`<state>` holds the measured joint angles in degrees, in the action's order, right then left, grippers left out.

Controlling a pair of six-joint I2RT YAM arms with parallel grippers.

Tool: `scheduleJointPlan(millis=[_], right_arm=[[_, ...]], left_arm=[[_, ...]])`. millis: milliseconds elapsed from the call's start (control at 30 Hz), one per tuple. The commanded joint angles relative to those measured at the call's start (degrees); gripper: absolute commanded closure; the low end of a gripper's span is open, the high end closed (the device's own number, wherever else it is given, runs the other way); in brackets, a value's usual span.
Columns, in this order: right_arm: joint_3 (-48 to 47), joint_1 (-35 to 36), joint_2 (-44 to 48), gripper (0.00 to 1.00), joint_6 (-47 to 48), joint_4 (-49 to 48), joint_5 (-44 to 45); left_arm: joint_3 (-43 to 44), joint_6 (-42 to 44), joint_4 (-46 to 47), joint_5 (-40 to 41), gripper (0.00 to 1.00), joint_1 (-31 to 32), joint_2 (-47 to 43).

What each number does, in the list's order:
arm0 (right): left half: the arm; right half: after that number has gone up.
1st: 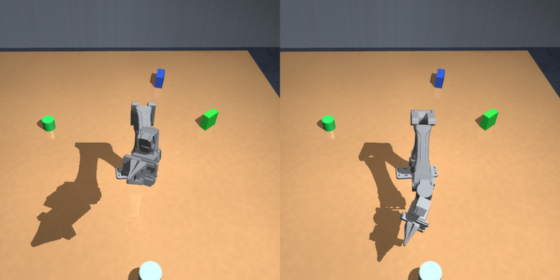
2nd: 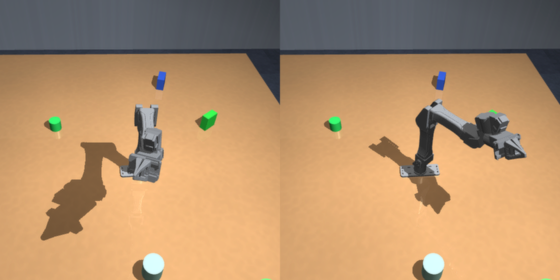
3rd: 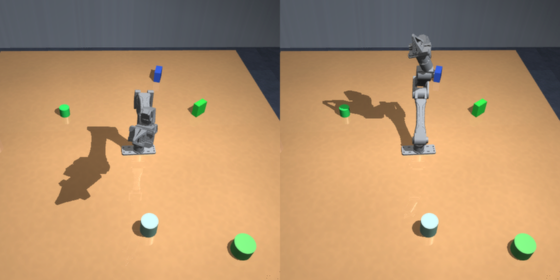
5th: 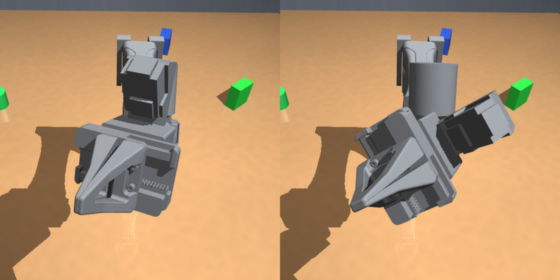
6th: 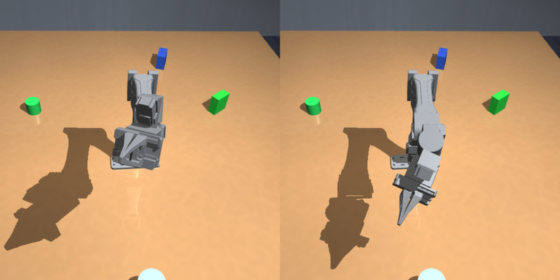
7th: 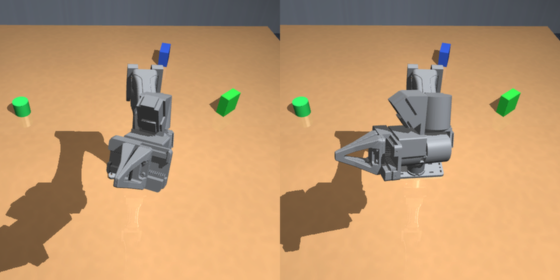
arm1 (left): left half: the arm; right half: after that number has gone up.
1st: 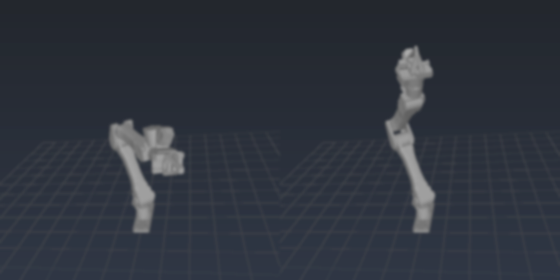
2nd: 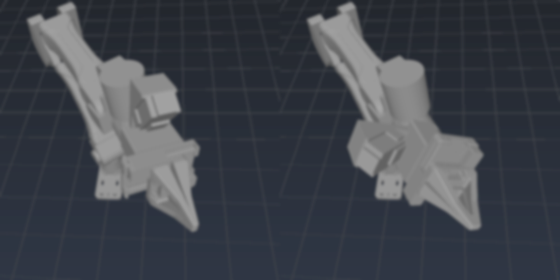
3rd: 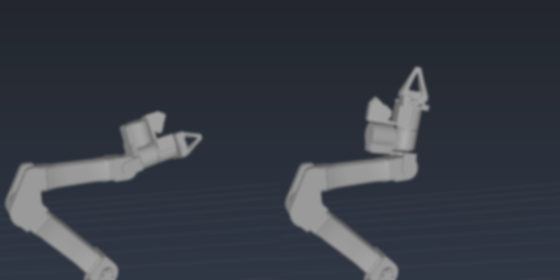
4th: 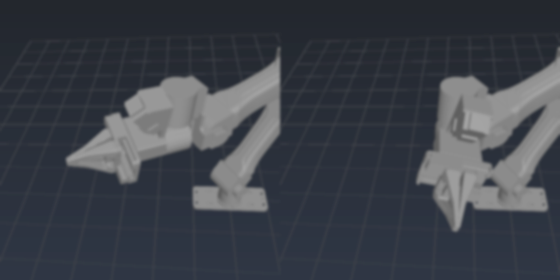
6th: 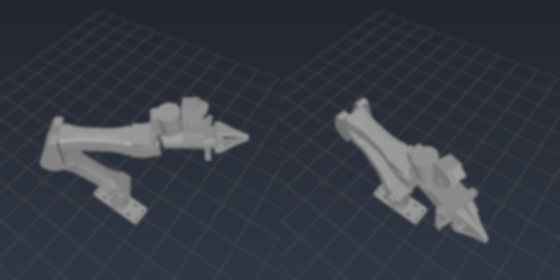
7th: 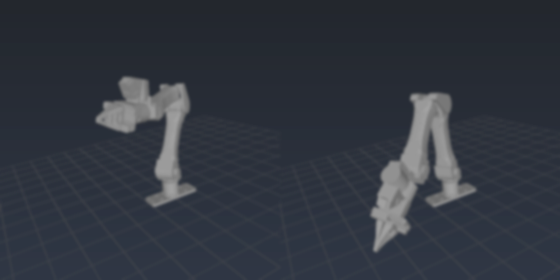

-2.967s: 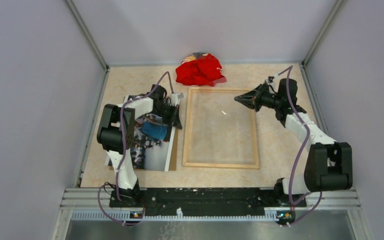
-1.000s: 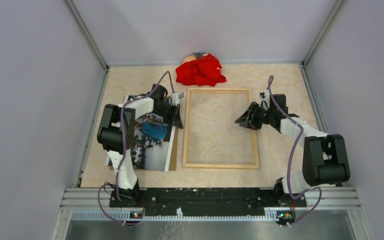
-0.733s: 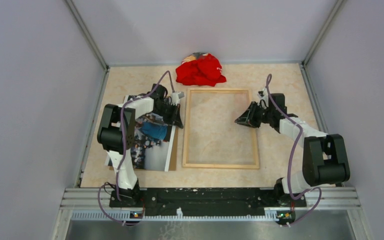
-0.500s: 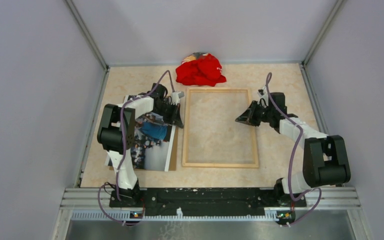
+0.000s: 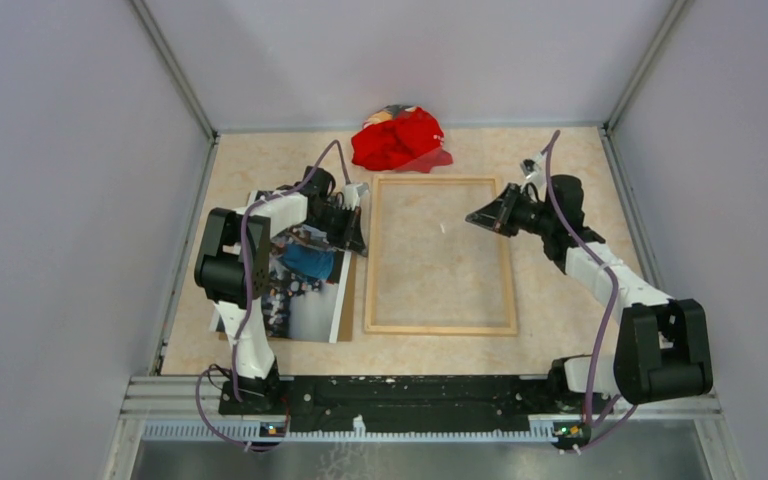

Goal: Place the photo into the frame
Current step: Place the photo frame item in the photo frame.

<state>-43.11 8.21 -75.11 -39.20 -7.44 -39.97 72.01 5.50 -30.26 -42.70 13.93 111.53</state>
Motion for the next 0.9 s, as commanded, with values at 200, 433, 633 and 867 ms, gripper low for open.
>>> scheduleJointPlan(millis=[200, 433, 633, 867], right_arm=[[-1.92, 0.58, -0.29, 1.00, -9.11, -6.63, -5.41], [-2.53, 0.55, -0.18, 1.00, -15.60, -12.46, -6.65], [-1.95, 0.88, 0.04, 1.00, -19.05, -16.91, -7.41], [-1.95, 1.59, -0.31, 1.00, -18.73, -17.98, -8.07]], left_arm=[[1.90, 0.39, 0.48, -1.52, 1.00, 0.30, 0.03], [1.64, 0.80, 0.31, -1.62, 1.00, 0.30, -0.55], [1.49, 0.66, 0.47, -1.61, 1.00, 0.30, -0.61], [1.38, 0.46, 0.56, -1.53, 1.00, 0.31, -0.57]])
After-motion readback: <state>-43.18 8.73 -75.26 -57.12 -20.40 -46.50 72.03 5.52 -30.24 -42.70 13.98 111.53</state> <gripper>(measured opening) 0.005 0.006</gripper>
